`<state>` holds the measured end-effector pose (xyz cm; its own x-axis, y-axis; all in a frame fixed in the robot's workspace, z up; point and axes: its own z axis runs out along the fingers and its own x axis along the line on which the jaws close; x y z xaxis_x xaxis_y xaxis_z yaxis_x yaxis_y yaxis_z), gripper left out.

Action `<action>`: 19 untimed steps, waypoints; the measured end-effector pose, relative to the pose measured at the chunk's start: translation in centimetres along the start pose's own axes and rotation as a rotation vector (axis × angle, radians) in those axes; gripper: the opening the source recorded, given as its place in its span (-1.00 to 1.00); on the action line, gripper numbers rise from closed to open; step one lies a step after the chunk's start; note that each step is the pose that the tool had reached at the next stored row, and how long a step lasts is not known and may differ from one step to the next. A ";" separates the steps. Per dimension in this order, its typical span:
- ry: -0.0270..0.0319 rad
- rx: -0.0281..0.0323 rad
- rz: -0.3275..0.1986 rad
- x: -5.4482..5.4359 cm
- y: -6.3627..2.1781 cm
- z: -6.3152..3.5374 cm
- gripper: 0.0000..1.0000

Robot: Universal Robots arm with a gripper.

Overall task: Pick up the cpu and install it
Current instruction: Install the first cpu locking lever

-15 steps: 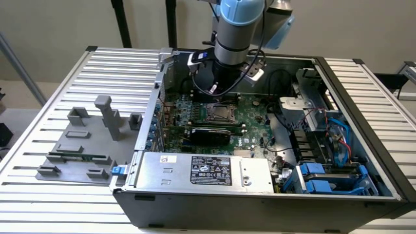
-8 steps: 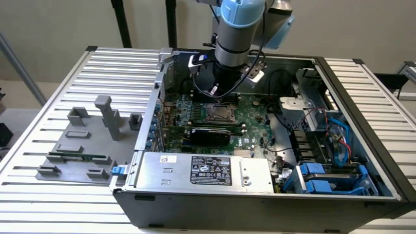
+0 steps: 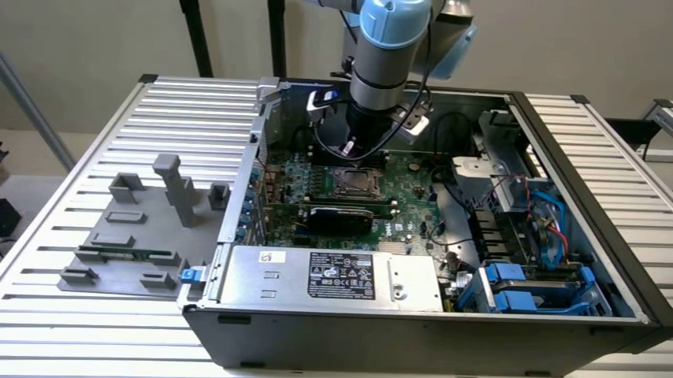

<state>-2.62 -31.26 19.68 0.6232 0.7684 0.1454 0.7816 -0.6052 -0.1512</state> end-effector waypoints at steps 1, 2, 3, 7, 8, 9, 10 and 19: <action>-0.0002 -0.0001 0.000 0.0 0.06 0.01 -0.79; -0.0003 -0.0001 0.000 0.1 0.11 0.03 -0.79; -0.0004 -0.0001 0.000 0.1 0.17 0.05 -0.79; 0.0003 -0.0002 0.000 0.3 0.39 0.11 -0.79; 0.0002 -0.0001 0.000 0.3 0.43 0.10 -0.79; 0.0003 -0.0001 0.000 0.3 0.46 0.11 -0.79; 0.0005 0.0000 0.000 0.3 0.49 0.12 -0.79; 0.0038 0.0028 0.000 0.1 0.72 0.09 -0.79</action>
<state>-1.98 -31.59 19.50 0.6231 0.7678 0.1492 0.7817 -0.6044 -0.1539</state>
